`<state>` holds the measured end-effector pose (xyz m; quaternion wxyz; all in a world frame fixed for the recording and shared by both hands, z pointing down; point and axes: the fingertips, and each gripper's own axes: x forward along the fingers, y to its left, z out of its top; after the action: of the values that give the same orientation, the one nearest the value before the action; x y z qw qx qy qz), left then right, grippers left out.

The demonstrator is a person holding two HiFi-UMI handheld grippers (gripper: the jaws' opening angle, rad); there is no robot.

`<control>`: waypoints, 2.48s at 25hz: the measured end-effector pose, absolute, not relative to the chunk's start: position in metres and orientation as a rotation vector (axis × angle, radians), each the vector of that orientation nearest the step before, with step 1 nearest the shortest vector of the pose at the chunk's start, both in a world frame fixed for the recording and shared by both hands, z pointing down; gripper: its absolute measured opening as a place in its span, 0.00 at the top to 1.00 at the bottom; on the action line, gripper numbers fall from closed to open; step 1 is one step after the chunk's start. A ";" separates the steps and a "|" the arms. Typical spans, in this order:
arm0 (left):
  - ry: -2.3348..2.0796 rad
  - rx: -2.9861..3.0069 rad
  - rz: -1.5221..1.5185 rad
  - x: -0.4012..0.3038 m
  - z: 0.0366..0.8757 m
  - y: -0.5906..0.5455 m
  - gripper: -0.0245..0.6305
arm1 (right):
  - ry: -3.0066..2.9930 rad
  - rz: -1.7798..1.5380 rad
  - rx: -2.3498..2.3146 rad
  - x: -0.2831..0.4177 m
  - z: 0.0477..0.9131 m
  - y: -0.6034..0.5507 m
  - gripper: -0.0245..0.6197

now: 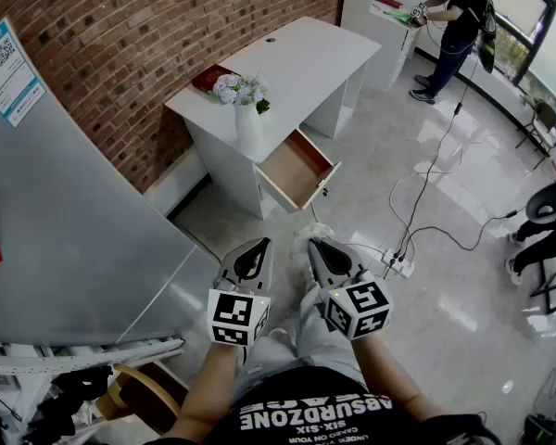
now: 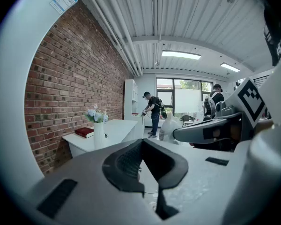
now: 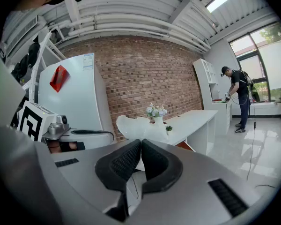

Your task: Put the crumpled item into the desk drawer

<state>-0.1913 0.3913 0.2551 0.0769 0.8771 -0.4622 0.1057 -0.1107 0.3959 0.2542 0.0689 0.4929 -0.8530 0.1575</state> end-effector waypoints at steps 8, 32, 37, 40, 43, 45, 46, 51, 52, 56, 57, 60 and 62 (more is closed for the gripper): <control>-1.390 2.606 0.328 -0.187 0.257 0.362 0.96 | -2.567 0.501 1.492 -0.103 0.254 0.359 0.95; -1.386 2.547 0.384 -0.157 0.282 0.246 0.96 | -2.584 0.614 1.403 -0.074 0.279 0.229 0.95; -1.382 2.542 0.422 -0.151 0.288 0.222 0.96 | -2.586 0.648 1.393 -0.065 0.286 0.201 0.95; -1.395 2.541 0.443 -0.149 0.288 0.208 0.96 | -2.581 0.677 1.387 -0.059 0.293 0.186 0.95; -1.412 2.527 0.451 -0.149 0.290 0.192 0.96 | -2.582 0.700 1.370 -0.055 0.297 0.169 0.95; -1.419 2.516 0.454 -0.148 0.290 0.182 0.96 | -2.583 0.702 1.353 -0.054 0.299 0.158 0.95; -1.421 2.513 0.455 -0.148 0.290 0.178 0.96 | -2.582 0.700 1.347 -0.053 0.300 0.153 0.95; -1.433 2.505 0.470 -0.145 0.292 0.156 0.96 | -2.577 0.694 1.337 -0.046 0.304 0.126 0.95; -1.434 2.503 0.471 -0.144 0.292 0.151 0.96 | -2.576 0.696 1.335 -0.044 0.305 0.121 0.95; -1.441 2.490 0.481 -0.142 0.296 0.133 0.96 | -2.570 0.706 1.310 -0.039 0.310 0.103 0.95; -1.442 2.485 0.481 -0.140 0.298 0.129 0.96 | -2.567 0.707 1.303 -0.038 0.312 0.099 0.95; -1.445 2.475 0.482 -0.136 0.301 0.117 0.96 | -2.560 0.710 1.284 -0.034 0.319 0.086 0.95; -1.446 2.471 0.487 -0.133 0.303 0.109 0.96 | -2.555 0.714 1.270 -0.033 0.322 0.077 0.95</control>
<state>-0.1329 0.1086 0.3025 0.1187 0.8448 -0.4943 0.1667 -0.0333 0.0772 0.3222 0.1001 0.4296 -0.8643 0.2416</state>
